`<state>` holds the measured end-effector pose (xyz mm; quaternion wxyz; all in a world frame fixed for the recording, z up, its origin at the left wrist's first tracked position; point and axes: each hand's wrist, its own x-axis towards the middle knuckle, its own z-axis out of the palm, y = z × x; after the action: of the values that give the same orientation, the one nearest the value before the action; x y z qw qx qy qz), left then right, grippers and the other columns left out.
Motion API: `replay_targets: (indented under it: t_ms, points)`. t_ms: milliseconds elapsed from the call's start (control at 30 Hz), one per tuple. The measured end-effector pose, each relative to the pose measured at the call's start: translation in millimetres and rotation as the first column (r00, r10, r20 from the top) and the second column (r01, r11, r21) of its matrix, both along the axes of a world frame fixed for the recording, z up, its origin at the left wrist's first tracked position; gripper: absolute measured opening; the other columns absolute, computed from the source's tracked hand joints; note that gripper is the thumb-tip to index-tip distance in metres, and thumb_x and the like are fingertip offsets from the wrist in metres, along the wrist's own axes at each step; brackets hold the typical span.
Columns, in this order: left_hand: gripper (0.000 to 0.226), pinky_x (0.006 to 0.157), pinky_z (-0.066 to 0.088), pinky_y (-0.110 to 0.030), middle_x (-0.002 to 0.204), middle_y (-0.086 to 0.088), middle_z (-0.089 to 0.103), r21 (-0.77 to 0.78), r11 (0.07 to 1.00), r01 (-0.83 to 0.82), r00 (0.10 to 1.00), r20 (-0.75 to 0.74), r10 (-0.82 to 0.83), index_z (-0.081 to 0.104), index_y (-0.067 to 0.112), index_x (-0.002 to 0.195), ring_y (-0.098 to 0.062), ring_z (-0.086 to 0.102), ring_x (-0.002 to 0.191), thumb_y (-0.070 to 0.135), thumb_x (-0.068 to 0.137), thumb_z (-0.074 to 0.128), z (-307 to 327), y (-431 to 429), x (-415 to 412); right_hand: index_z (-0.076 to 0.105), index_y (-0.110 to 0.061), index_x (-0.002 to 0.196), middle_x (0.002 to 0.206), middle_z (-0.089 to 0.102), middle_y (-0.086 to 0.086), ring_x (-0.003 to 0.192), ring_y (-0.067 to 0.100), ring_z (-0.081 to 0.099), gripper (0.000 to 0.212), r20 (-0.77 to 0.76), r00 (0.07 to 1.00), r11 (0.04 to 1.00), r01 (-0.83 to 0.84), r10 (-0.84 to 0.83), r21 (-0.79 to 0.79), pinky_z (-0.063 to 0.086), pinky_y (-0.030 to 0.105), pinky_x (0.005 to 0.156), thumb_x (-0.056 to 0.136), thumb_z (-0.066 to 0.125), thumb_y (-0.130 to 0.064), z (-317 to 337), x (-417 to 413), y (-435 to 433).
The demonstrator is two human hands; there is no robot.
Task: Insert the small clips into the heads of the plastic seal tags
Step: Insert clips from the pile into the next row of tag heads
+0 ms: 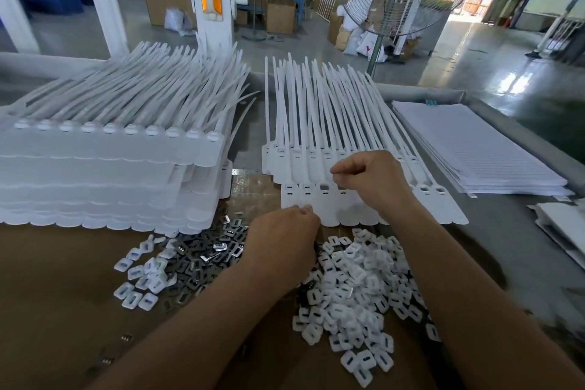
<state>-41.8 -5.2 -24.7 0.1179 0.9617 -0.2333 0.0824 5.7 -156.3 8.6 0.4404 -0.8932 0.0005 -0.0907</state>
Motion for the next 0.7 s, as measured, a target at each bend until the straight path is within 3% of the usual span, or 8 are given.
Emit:
replay_targets:
  t_ms: [167,333,500,700]
  points:
    - [0.037,0.083,0.046,-0.031,0.128,0.006,0.051,0.002,1.0,0.025,1.0,0.013,-0.025,0.054,0.021,0.119,-0.014,0.052,0.11,0.011,0.086,0.041,1,1,0,0.065,-0.025,0.076,0.072,0.059,-0.015,0.071,-0.004,0.054,0.017,-0.051,0.999,0.996,-0.003,-0.002,-0.086,0.037,0.005,0.06,0.084,0.065,-0.01,-15,11,7]
    - [0.037,0.082,0.047,-0.029,0.126,0.004,0.053,0.017,1.0,0.019,1.0,0.011,-0.019,0.054,0.021,0.119,-0.015,0.053,0.109,0.011,0.085,0.041,-2,1,2,0.07,-0.017,0.088,0.083,0.06,-0.008,0.082,0.004,0.054,0.013,-0.058,0.998,0.974,-0.021,0.008,-0.227,0.033,0.002,0.059,0.086,0.059,-0.009,-22,16,8]
    - [0.037,0.08,0.047,-0.029,0.125,0.005,0.053,0.014,1.0,0.019,1.0,0.022,-0.019,0.055,0.021,0.118,-0.015,0.053,0.108,0.011,0.085,0.04,-3,0,1,0.068,-0.016,0.089,0.099,0.066,-0.002,0.095,0.012,0.057,0.012,-0.063,0.997,0.959,0.016,-0.036,-0.283,0.039,0.019,0.073,0.086,0.057,-0.01,-23,17,11]
    - [0.038,0.081,0.046,-0.028,0.128,0.004,0.051,0.013,1.0,0.018,1.0,0.02,-0.018,0.054,0.021,0.12,-0.016,0.052,0.111,0.012,0.086,0.04,-3,0,1,0.059,-0.025,0.075,0.097,0.066,-0.003,0.092,0.011,0.056,0.02,-0.086,0.996,0.96,0.007,-0.033,-0.281,0.04,0.024,0.075,0.084,0.056,-0.008,-24,19,10]
